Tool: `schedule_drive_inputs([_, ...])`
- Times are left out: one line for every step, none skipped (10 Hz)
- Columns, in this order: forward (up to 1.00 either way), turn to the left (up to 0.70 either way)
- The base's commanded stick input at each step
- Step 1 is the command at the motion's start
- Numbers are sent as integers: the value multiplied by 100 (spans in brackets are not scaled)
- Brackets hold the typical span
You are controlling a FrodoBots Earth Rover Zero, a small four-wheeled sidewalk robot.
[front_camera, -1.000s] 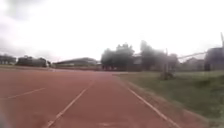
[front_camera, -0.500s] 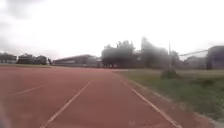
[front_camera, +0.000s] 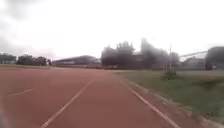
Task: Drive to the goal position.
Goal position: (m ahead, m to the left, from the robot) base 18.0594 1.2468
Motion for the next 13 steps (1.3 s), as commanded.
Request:
schedule_drive_inputs([70,11])
schedule_drive_inputs([70,10])
schedule_drive_inputs([70,3])
schedule_drive_inputs([70,5])
schedule_drive_inputs([70,10])
schedule_drive_inputs([0,0])
schedule_drive_inputs([0,0])
schedule_drive_inputs([0,0])
schedule_drive_inputs([0,0])
schedule_drive_inputs([0,0])
schedule_drive_inputs([0,0])
schedule_drive_inputs([0,0])
schedule_drive_inputs([0,0])
